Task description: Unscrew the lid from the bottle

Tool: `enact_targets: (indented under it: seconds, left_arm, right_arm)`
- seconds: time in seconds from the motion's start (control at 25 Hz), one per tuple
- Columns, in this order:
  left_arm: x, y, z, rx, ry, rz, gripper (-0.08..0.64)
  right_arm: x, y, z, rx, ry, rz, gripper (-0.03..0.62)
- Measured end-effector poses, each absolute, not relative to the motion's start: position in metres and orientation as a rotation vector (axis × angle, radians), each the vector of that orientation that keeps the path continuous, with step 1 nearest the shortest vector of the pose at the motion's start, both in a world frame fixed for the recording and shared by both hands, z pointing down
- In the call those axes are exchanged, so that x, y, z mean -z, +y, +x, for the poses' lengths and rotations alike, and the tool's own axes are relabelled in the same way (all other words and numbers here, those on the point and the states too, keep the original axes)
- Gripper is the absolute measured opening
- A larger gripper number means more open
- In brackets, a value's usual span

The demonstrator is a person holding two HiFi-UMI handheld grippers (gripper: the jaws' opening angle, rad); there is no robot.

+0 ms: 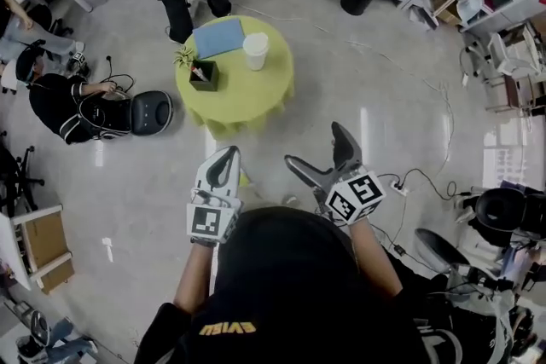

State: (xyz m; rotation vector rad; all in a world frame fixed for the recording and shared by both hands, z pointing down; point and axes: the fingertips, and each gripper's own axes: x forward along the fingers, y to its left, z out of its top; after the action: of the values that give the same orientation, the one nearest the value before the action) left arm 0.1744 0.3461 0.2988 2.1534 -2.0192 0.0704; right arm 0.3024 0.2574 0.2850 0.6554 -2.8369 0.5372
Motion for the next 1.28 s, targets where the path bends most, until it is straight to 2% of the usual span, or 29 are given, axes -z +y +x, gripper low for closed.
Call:
enact_targets:
  seconds: [0.12,0.32,0.8,1.04,1.28]
  left_arm:
    - [-0.304,0.338,0.142,-0.026,-1.94,2.238,0.018]
    - [-0.318,0.335,0.108,-0.062,-1.754,2.394,0.018]
    - [-0.358,0.253,0.033,-0.126,-1.742,2.347,0.02]
    - [-0.4,0.182,-0.024,-0.312,-1.762,2.236,0.02]
    - [-0.419,0.135,-0.055,-0.499,-1.692,2.164,0.021]
  right_arm:
    - [-0.293,0.248,0.263,-0.51,-2.78,0.693,0.569]
    - [-0.303,0.244,0.211,-0.825,-2.721,0.724,0.569]
    - [-0.351,0.172,0.159,-0.733,-2.603,0.81,0.569]
    - [-0.378,0.097,0.127,-0.559,-2.537,0.787,0.569]
    - [-0.409,0.062,0.102,-0.569,-2.489,0.689,0.568]
